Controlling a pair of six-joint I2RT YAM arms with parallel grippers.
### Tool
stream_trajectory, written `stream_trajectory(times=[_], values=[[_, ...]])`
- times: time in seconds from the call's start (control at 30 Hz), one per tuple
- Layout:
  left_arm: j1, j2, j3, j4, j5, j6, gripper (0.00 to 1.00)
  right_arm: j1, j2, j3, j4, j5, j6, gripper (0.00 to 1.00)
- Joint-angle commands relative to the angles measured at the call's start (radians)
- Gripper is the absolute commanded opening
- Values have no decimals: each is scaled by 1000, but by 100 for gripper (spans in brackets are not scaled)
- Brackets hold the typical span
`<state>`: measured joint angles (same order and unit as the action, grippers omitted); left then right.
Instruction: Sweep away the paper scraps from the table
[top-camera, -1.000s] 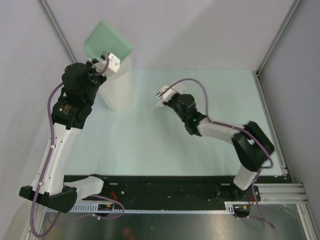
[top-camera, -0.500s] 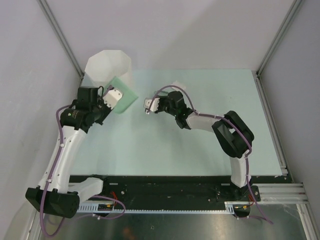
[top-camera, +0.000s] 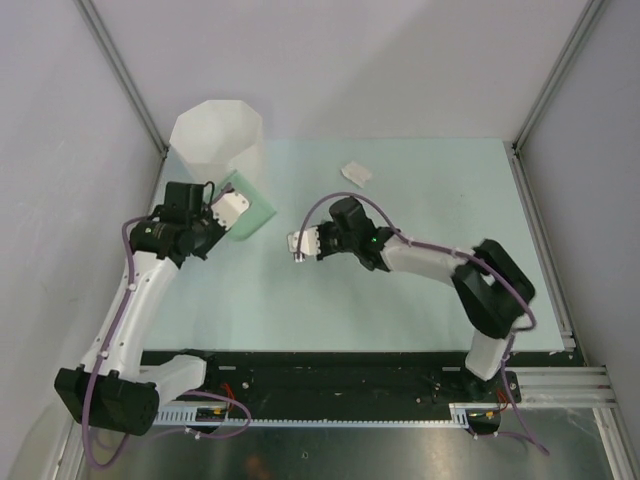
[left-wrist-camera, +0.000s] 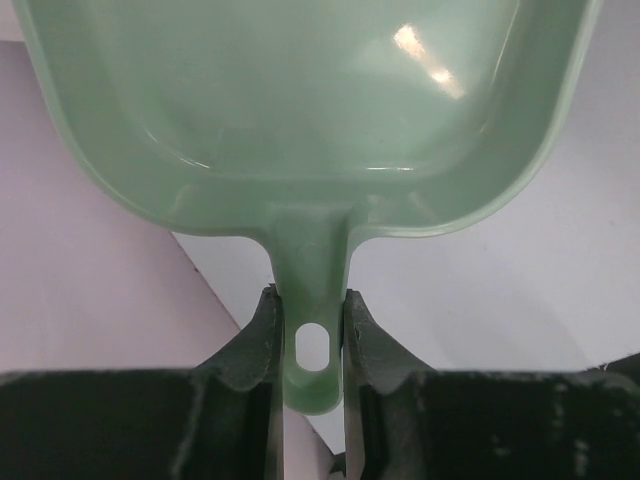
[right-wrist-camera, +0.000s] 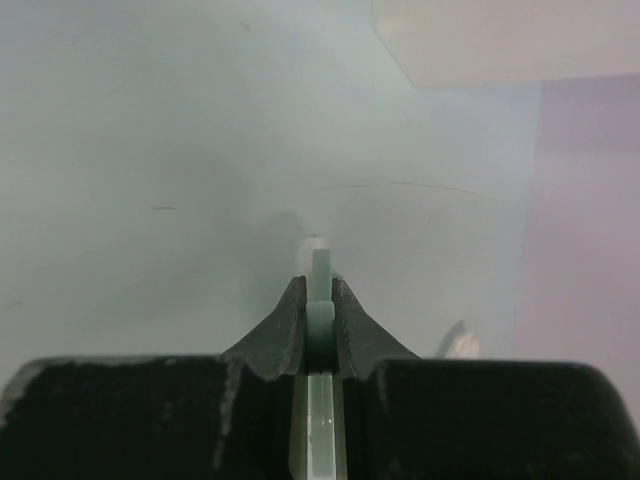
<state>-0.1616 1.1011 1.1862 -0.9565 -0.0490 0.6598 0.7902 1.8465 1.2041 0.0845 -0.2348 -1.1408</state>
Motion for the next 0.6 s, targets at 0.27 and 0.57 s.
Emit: stream_trajectory(times=[0.27, 0.57], values=[[-160, 60, -112, -22, 74, 54, 0, 190, -461, -219, -175, 186, 356, 0], [-237, 152, -200, -28, 52, 104, 0, 126, -671, -219, -58, 487, 898, 0]])
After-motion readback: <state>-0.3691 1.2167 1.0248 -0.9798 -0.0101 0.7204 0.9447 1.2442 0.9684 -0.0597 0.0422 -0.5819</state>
